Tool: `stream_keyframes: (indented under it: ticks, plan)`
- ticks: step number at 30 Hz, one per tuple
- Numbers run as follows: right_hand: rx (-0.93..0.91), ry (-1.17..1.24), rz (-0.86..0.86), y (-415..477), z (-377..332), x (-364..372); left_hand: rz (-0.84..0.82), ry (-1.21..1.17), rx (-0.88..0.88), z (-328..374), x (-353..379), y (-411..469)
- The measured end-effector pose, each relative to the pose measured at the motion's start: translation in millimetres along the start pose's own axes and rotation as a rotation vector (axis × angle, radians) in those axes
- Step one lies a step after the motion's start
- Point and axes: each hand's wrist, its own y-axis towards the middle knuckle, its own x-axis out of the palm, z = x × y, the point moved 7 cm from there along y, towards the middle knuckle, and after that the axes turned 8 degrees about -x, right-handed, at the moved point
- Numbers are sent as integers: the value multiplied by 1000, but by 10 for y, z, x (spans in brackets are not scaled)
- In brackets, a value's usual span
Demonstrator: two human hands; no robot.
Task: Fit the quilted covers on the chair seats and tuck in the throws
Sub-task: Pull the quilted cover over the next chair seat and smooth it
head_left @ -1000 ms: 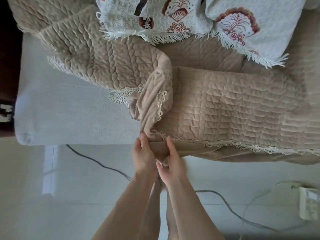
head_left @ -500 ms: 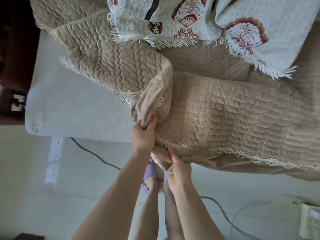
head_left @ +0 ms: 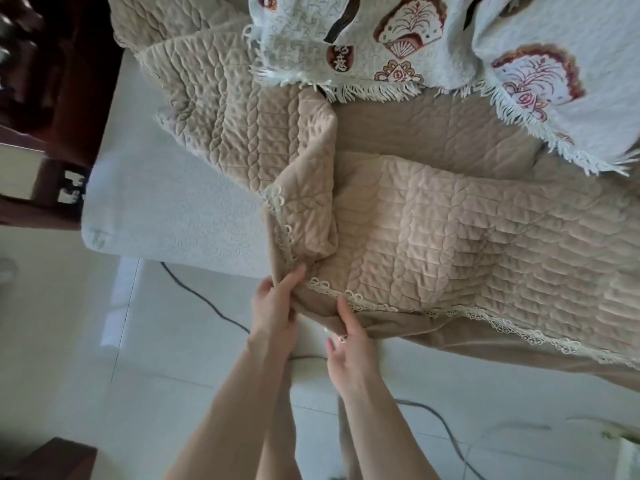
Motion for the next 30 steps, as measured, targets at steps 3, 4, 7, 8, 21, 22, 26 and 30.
stream_keyframes:
  ticks: [3,4,7,8,21,22,26,30]
  plan:
    - [-74,53,101,53,-92,-115,-130,80,55,345,62,68]
    - [-95,53,126,81,-98,-159,-184,90,39,401,85,83]
    - [-93,101,108,-18,5,-86,-283,43,-40,380,89,94]
    - [-64,105,39,-62,94,38,-304,0,-73,321,66,84]
    - [-189,261,14,-294,456,611,-534,-31,-261,619,-187,0]
    - [-172,310,-35,-327,487,704,-530,2,-270,626,-218,-8]
    - [-176,268,-240,-406,618,1112,-554,61,-275,560,-397,-35]
    - [-170,296,-53,-333,701,1007,-509,-178,-123,758,-665,49]
